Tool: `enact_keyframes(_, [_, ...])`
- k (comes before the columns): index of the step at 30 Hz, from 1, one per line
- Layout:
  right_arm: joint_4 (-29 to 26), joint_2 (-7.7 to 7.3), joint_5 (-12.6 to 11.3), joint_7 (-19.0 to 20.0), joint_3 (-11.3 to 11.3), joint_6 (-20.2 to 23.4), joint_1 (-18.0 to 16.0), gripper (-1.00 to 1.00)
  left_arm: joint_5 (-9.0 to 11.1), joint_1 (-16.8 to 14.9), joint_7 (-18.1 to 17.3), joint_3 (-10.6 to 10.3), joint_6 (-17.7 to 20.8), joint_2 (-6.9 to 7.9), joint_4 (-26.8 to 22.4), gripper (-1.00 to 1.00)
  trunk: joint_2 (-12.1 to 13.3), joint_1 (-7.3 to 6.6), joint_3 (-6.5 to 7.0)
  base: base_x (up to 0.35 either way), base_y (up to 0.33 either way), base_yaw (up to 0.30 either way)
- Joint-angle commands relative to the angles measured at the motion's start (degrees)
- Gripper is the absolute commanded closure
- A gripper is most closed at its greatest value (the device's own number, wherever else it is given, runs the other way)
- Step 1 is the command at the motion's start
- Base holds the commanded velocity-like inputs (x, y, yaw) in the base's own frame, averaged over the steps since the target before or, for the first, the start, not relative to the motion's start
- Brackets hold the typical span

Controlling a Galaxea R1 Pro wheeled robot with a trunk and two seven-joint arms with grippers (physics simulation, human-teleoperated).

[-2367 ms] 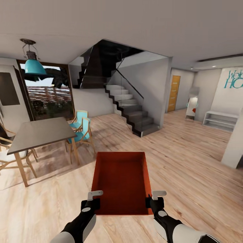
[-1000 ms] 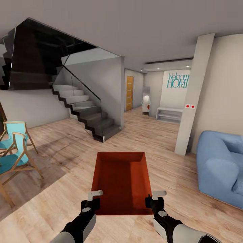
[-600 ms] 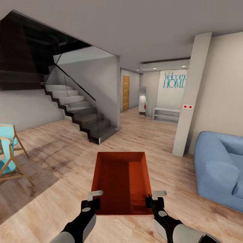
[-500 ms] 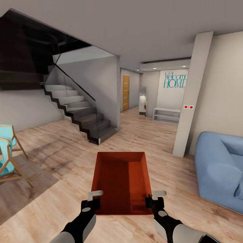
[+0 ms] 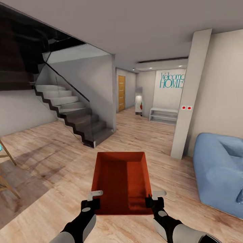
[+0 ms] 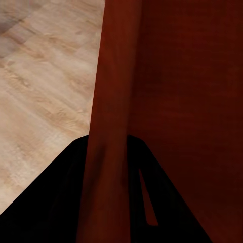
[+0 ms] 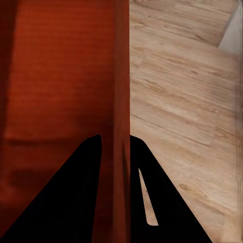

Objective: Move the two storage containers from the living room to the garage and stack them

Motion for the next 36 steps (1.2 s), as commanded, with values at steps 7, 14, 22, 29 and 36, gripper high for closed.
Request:
enact_keyframes(7, [0.22,0.0,-1.68,-0.17,-1.43,-0.59,-0.07,1.0,-0.01,-0.05,0.43,0.2,0.02,0.07,-0.15,1.0,-0.08,0.05,-0.1,0.321,0.0,-0.281])
enact_keyframes(14, [0.3,0.0,-1.82,-0.17,-1.43,-0.59,-0.07,1.0,-0.01,-0.05,0.42,0.2,0.02,0.1,0.09,1.0,-0.08,0.05,-0.1,0.321,0.0,-0.145])
enact_keyframes(22, [0.31,0.0,-1.83,-0.17,-1.43,-0.53,-0.07,1.0,-0.01,-0.05,0.41,0.2,0.02,0.12,0.0,1.0,-0.08,0.05,-0.1,0.321,0.0,-0.007])
enact_keyframes(29, [0.31,0.05,-1.83,-0.17,-1.43,-0.58,-0.07,1.0,-0.01,-0.05,0.41,0.2,0.02,0.09,-0.01,1.0,-0.08,0.05,-0.1,0.321,0.0,0.0])
enact_keyframes(36, [0.31,0.02,-1.83,-0.17,-1.43,-0.59,-0.07,1.0,0.07,-0.05,0.34,0.2,-0.07,0.05,0.07,1.0,-0.08,0.05,-0.1,0.321,0.0,0.0])
